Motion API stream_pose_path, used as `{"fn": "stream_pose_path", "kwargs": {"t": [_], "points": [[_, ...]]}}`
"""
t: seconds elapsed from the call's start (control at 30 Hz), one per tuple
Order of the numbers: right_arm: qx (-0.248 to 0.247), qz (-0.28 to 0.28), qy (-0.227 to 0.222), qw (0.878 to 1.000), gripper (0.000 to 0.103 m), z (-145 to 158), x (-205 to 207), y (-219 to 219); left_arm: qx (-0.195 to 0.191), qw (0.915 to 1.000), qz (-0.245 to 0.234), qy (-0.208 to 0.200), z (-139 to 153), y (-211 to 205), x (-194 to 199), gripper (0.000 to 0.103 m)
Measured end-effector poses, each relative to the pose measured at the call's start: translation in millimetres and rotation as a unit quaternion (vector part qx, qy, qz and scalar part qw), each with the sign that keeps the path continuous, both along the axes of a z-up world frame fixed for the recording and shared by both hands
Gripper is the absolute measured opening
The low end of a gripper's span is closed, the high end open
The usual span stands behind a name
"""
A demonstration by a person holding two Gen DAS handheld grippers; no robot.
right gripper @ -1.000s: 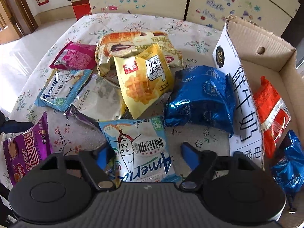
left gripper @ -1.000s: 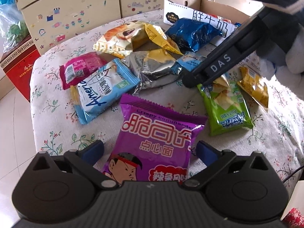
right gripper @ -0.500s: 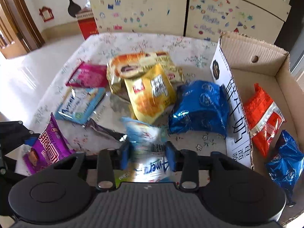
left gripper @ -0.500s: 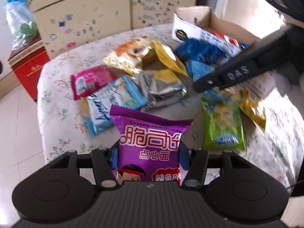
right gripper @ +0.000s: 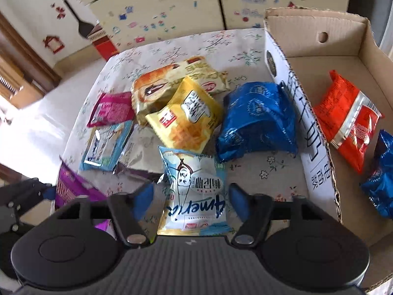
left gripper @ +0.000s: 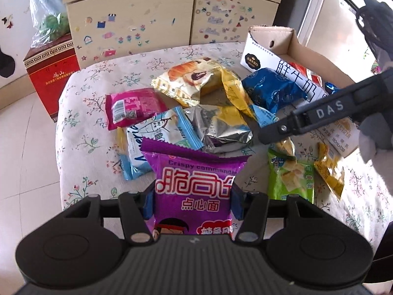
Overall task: Organize snacks
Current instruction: 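Grasp the purple packet with the left tool while the right tool grasps the white-blue packet, then lift both held packets and carry them toward the cardboard box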
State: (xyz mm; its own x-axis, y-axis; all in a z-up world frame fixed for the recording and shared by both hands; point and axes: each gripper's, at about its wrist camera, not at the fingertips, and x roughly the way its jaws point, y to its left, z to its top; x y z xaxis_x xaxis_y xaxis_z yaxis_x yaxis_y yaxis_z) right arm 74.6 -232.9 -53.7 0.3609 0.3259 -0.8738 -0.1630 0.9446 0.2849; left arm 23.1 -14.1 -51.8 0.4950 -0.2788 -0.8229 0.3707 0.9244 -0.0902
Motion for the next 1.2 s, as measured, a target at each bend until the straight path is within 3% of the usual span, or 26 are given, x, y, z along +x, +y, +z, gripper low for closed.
{"fn": "stream_pose_path", "kwargs": {"t": [0.17, 0.2, 0.23, 0.3, 0.47, 0.53, 0.93, 1.0, 1.07, 1.2], "points": [[-0.036, 0.008, 0.005, 0.999, 0.081, -14, 4, 9, -0.013, 0.9999, 0.004, 0.005, 3, -1, 1, 0.056], [-0.046, 0.008, -0.005, 0.999, 0.077, -15, 3, 12, -0.013, 0.9999, 0.006, 0.004, 3, -2, 1, 0.056], [-0.058, 0.012, -0.012, 0.998, 0.064, -16, 3, 18, -0.015, 0.9999, 0.008, 0.003, 4, -2, 2, 0.056], [-0.086, 0.022, -0.022, 0.996, 0.050, -14, 1, 25, -0.020, 0.9998, 0.011, 0.002, 6, -2, 2, 0.056], [-0.062, 0.013, -0.020, 0.998, 0.035, -7, 0, 18, -0.023, 0.9995, 0.019, -0.008, 11, -3, 3, 0.055], [-0.050, 0.014, -0.029, 0.998, 0.024, 1, -3, 16, -0.027, 0.9993, 0.023, -0.015, 14, -3, 3, 0.054], [-0.016, -0.011, -0.051, 0.999, 0.021, 17, -8, -3, -0.018, 0.9994, 0.029, -0.010, 13, -3, 5, 0.054], [-0.015, -0.011, -0.056, 0.998, 0.021, 19, -8, -2, -0.018, 0.9996, 0.021, -0.003, 10, -4, 6, 0.059], [-0.012, -0.011, -0.056, 0.998, 0.021, 19, -8, 0, -0.018, 0.9998, 0.007, 0.007, 3, -7, 7, 0.075], [-0.013, -0.006, -0.055, 0.998, 0.021, 18, -8, 3, 0.004, 1.0000, -0.003, 0.005, -11, -18, 7, 0.084]]}}
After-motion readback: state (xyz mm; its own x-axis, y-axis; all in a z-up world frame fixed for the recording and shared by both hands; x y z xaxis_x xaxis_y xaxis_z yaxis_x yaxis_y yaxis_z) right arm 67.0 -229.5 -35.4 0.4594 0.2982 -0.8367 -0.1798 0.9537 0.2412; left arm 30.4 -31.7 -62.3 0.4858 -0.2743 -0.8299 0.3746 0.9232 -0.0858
